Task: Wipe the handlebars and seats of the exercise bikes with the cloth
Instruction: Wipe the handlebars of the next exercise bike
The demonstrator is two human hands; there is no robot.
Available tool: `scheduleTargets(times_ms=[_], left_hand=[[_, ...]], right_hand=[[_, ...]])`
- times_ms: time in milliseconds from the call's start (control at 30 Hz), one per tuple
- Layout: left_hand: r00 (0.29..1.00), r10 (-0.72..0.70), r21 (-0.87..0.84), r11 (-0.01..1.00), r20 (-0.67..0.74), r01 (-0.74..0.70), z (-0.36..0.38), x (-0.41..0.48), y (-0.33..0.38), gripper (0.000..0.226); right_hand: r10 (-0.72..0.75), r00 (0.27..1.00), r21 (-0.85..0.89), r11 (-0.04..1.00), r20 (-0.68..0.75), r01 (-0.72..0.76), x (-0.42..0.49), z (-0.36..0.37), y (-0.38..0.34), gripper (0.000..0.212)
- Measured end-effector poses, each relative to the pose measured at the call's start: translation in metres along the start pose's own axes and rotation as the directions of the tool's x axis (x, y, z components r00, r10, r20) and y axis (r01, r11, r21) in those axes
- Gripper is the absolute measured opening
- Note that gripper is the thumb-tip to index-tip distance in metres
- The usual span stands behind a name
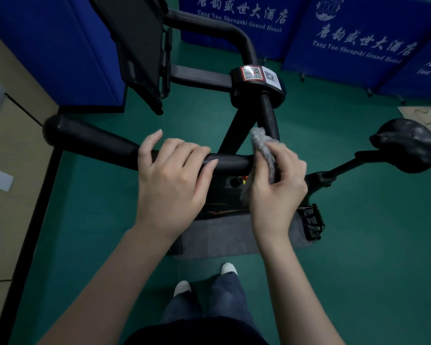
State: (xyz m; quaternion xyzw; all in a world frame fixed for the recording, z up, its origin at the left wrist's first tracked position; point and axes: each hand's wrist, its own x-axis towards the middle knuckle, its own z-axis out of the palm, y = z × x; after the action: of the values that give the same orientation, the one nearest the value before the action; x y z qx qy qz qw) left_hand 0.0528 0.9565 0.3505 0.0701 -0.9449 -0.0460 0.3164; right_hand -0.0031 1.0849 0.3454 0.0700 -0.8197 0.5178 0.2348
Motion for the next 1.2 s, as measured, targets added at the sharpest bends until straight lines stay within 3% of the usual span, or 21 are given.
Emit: scheduleTargets(times_ms=[133,300,433,533,667,867,1200], left_hand=[[0.999,-0.036,-0.022,0.999,-0.018,0.035,0.003,0.002,0.005,0.023],[0.999,-0.042,-0.055,0.998,-0.012,0.042,0.001,0.002,0.005,0.023],[0.998,-0.065,-0.055,0.996,0.002,0.065,0.000,0.002,0.006,0.024],[0.998,-0.069,-0.046,0.997,0.010,0.069,-0.001,0.002,0.007,0.024],[0.995,-0.092,-0.054,0.994,0.024,0.094,-0.003,0.002,0.009,0.022],[0.993,-0.117,-0.019,0.993,0.028,0.118,-0.003,0.004,0.015,0.025],[0.984,-0.167,-0.023,0.985,0.061,0.169,0.007,0.008,0.037,0.029]], right_hand=[[-0.164,0.954,-0.093,0.977,0.250,0.192,0.013,-0.010,0.000,0.014],[-0.141,0.895,-0.173,0.957,0.424,0.233,0.041,-0.019,-0.003,0.008],[-0.116,0.728,-0.131,0.953,0.676,0.274,0.051,-0.004,-0.022,0.012],[-0.057,0.619,-0.130,0.959,0.783,0.252,0.069,-0.004,-0.025,0.014],[-0.002,0.532,-0.200,0.925,0.847,0.323,0.089,-0.010,-0.019,0.015],[0.003,0.384,-0.148,0.925,0.923,0.350,0.096,0.012,-0.026,0.018],[-0.100,0.371,-0.101,0.868,0.923,0.486,0.105,-0.003,-0.012,0.016]])
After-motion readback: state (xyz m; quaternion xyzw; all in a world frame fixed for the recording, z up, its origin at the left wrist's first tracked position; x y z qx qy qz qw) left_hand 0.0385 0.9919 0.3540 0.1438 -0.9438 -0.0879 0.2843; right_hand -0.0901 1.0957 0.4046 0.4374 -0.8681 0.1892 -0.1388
